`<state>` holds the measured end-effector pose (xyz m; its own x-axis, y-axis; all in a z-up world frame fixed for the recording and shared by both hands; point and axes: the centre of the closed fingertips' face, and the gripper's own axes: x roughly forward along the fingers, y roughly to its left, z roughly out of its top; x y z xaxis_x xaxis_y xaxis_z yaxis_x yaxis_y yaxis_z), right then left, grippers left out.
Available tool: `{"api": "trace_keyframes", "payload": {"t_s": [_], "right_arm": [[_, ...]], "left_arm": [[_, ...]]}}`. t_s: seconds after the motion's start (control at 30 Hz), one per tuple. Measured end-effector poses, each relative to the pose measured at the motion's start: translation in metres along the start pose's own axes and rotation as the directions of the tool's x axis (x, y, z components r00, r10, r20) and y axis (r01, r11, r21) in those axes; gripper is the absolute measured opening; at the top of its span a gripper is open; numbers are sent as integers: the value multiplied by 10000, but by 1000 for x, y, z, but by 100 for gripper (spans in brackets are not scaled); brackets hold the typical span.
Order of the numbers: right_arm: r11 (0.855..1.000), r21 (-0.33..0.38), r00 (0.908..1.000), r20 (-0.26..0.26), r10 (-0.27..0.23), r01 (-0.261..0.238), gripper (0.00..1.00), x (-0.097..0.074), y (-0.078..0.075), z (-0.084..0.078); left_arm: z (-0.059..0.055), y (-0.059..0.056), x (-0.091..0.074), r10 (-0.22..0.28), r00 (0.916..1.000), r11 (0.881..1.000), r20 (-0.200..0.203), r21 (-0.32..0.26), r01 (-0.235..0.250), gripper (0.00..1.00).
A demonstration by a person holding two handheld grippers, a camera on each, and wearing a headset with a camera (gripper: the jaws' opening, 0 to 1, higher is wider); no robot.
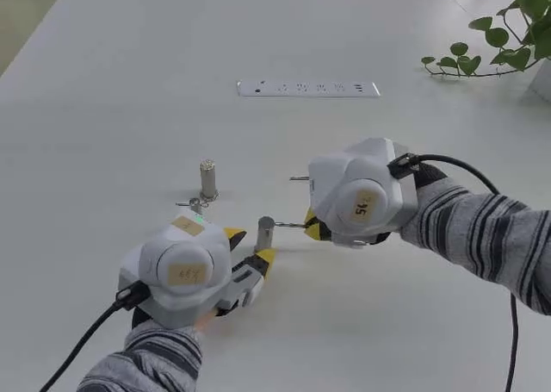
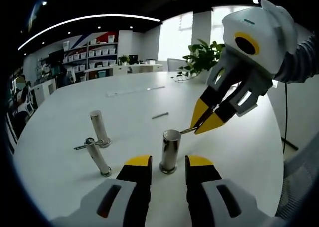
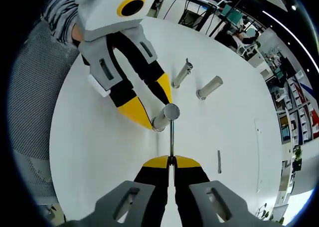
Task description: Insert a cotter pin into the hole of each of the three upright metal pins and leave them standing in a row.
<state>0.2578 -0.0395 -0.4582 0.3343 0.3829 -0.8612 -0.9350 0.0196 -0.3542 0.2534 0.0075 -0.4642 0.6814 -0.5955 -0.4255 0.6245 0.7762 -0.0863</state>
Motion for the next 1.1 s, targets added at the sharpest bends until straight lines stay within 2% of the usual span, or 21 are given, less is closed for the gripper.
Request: {"api": "trace_keyframes", "payload": {"t_s": [0.53, 0.8, 1.1], "right_arm": [[9998, -87, 9999, 25, 169, -169, 0, -1, 1, 3], [9998, 5, 9998, 66, 193, -193, 0, -3, 2, 5], [9994, 272, 9992, 327, 217, -226, 0, -7, 3, 11]], "left_arm": [[1, -7, 16, -232, 9997, 9997, -122, -76, 232, 17], [0, -1, 18, 32, 9997, 9999, -247, 169, -27, 11], [-1, -1, 21, 136, 9996, 9988, -252, 469, -125, 10]]}}
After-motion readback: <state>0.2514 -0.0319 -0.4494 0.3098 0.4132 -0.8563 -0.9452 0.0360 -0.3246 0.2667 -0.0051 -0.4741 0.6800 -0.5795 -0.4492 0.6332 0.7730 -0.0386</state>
